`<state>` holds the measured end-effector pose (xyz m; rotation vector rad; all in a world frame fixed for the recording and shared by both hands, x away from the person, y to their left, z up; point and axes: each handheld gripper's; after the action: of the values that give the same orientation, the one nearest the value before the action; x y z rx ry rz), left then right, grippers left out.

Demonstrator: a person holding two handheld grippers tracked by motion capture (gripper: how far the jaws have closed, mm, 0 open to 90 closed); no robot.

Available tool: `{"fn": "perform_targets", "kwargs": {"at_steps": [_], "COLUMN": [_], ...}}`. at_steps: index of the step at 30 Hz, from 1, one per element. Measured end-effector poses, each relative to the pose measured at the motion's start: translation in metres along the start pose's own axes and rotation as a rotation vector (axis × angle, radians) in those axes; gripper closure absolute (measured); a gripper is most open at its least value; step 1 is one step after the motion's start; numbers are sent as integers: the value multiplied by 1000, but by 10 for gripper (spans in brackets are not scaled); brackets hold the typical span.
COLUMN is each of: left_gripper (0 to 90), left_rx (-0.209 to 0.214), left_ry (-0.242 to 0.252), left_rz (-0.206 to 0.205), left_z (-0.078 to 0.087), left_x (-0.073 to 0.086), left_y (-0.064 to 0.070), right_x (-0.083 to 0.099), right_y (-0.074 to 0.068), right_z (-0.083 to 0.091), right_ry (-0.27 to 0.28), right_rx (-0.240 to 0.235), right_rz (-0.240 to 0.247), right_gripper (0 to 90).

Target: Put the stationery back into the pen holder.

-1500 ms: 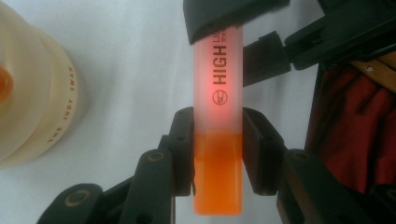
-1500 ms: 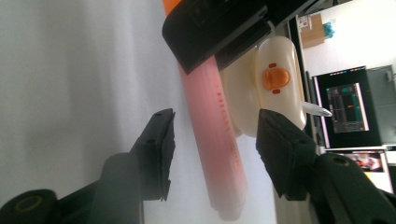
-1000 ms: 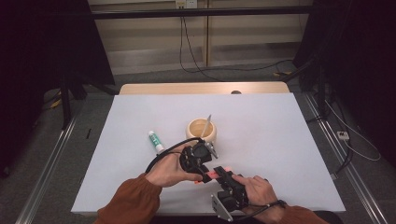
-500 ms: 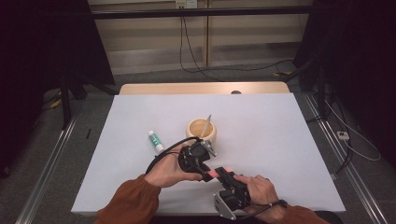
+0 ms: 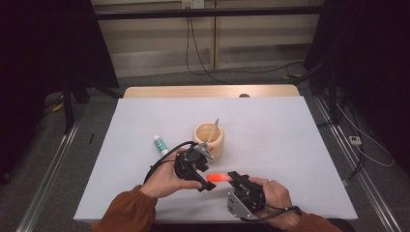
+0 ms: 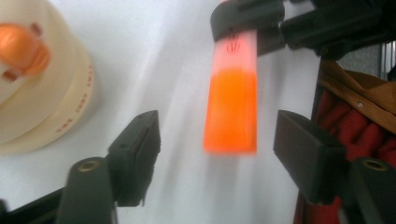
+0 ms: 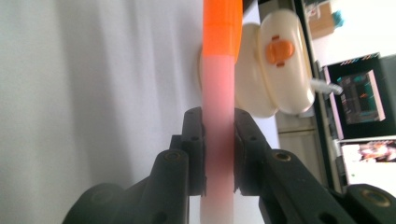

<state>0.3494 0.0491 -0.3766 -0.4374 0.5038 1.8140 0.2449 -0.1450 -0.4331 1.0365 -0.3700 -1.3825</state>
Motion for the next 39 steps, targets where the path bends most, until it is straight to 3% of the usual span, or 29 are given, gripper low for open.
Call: {"fn": "perform_targets", "kwargs": {"at_steps": [1,2,5,7,8,9,13,16,18,24,27,34,39], "left_gripper": [264,254,201,196,187,166,132,74,71,65,68,78,77], "left_rx": [-5,-10,-41,-80,-97,-107,-140,-176,-172,-200,-218,-278,-313], "left_ry": [7,19,51,66,75,78,102,144,164,217,242,308,371], "left_rz": [5,12,25,38,38,30,65,120,131,171,229,286,322], "left_z": [1,2,7,9,9,10,10,7,5,7,10,20,27], "left_x": [3,5,14,20,23,26,40,48,54,68,81,115,132], "left_y": [0,0,-3,-4,-5,-7,-12,-15,-17,-17,-15,-17,-18], "right_x": [2,4,12,18,21,22,31,36,38,41,42,40,44], "right_y": [3,4,13,18,21,21,32,38,42,53,58,70,83], "right_z": [-1,-2,-4,-4,-3,-4,-3,-4,-4,-5,-6,-10,-19], "right_ry": [8,9,16,26,23,40,70,105,138,207,245,331,386], "right_rx": [-6,-20,-56,-70,-100,-89,-135,-174,-204,-260,-240,-224,-210], "right_rz": [4,-43,-112,-189,-218,-293,-420,-527,-605,-754,-804,-889,-994], "right_gripper": [777,777,777,777,777,777,777,777,777,776,776,776,776]}}
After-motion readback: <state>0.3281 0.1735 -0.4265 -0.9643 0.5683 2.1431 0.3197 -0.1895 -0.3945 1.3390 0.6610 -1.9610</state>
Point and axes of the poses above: each handheld gripper's, and its own axes: z roughly backward along the jaws, x roughly out of its underside, y roughly to its right, and after that the axes turned 4 degrees about -x, right-handed
